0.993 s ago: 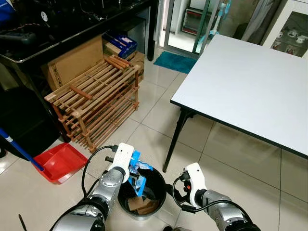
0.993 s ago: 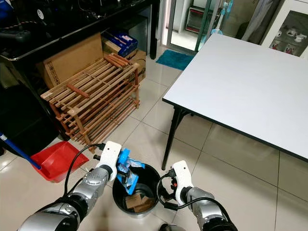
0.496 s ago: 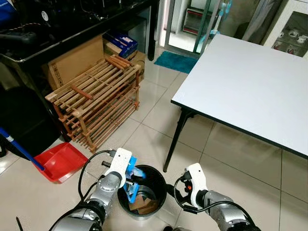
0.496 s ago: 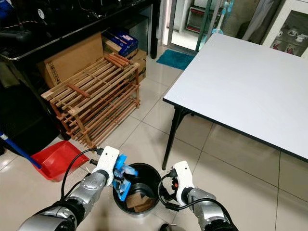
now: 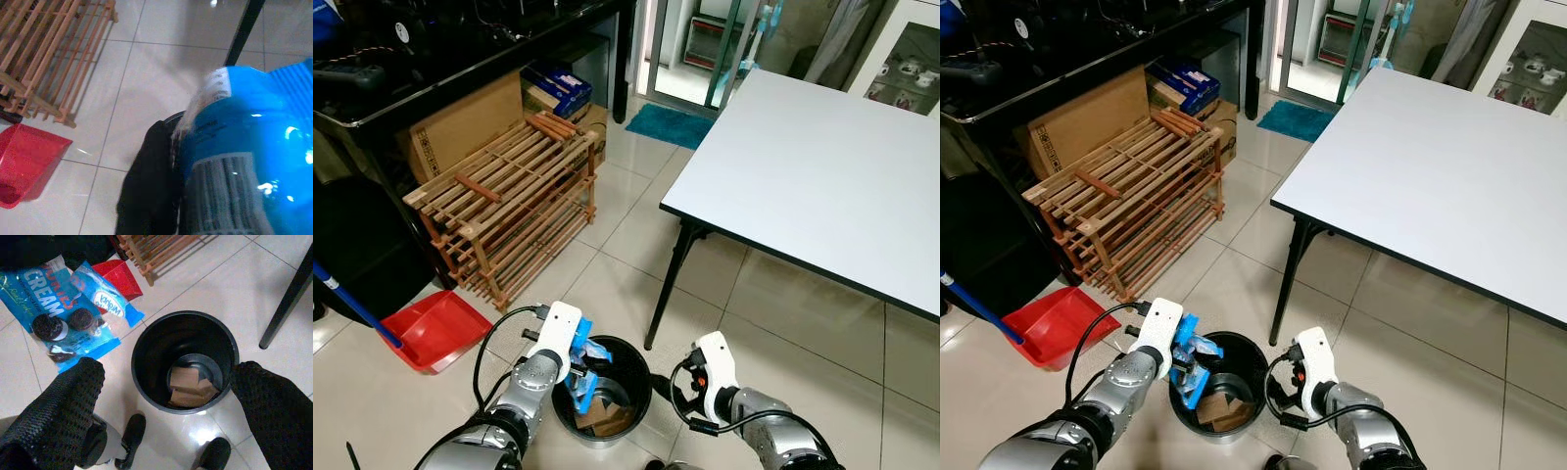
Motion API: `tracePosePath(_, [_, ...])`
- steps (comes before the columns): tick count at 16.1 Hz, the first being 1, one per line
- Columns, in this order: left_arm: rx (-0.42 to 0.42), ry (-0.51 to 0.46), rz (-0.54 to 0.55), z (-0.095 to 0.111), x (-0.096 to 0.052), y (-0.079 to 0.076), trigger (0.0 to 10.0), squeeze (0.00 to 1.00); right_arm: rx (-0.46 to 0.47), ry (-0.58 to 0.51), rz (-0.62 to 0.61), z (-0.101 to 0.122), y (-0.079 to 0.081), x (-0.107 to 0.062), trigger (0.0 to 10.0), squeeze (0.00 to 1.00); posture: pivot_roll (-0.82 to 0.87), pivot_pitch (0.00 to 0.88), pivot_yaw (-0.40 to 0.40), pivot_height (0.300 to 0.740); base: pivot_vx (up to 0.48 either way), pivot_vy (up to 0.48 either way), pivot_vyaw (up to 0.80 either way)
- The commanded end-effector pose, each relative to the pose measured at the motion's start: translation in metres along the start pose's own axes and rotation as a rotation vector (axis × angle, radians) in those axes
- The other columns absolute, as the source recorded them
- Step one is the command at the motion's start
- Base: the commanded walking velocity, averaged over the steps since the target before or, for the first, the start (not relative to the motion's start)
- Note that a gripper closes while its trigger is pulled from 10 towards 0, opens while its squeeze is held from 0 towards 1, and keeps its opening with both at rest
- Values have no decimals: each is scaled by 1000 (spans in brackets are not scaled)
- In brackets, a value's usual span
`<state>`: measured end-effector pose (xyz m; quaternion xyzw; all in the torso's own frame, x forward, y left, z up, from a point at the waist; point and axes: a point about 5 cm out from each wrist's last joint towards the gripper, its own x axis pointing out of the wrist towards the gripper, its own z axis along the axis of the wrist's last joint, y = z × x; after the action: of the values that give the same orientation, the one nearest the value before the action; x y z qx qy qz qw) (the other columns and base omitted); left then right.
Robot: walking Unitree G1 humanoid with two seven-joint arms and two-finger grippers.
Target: Picking trash to rubbish bin
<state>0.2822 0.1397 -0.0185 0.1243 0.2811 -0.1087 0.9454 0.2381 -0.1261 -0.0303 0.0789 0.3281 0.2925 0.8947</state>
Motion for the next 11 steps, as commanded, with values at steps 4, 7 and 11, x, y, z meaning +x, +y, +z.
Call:
tracePosePath(4, [-8,6,-20,-2,0,-3,10000,1000,23,-10,-10,0,-2,-3,10000,0,-73,68,-43,740,0,0,0])
tracePosePath(7, [-3,3,-30,-2,0,-4,10000,1000,26,-11,-13,0,-3,-4,10000,0,-76,75,-44,740,0,0,0])
tracePosePath(11, [8,-3,-39,-1,0,-7,10000,1000,30,-11,-15,-1,-3,-5,10000,0,-75,81,-44,740,0,0,0])
